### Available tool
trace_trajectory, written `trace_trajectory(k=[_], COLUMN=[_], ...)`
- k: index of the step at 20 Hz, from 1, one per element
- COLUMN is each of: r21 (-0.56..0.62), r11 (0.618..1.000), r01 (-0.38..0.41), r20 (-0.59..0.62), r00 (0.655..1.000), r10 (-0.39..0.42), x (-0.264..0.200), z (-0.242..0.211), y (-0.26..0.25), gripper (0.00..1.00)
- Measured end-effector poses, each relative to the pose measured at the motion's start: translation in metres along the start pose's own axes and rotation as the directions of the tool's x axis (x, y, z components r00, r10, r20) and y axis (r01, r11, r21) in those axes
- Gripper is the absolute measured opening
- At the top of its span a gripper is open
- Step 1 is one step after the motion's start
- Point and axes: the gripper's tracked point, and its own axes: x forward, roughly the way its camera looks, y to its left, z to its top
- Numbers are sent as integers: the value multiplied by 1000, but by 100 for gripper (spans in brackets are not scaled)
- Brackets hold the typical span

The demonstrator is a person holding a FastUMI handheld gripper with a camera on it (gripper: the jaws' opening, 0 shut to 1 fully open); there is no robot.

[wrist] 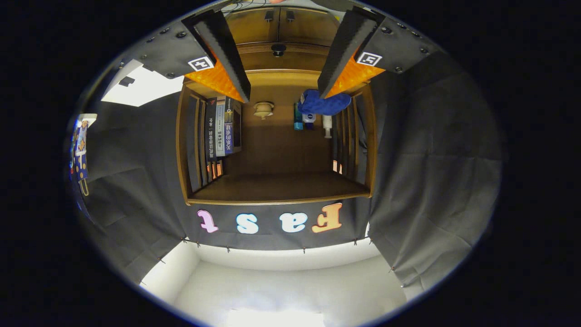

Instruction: Pull open the drawer, take out the items inside it, and place them on the countertop above the cabinet.

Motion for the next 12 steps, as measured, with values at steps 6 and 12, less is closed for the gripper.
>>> trace_trajectory(k=[6,12], r21=[22,29], r11=[1000,1000], r01=[-18,-9], r20=[-16,2], r00=[1000,1000], r10=[18,9], x=[2,4], z=[-6,-2], y=[7,5], gripper=[98,98])
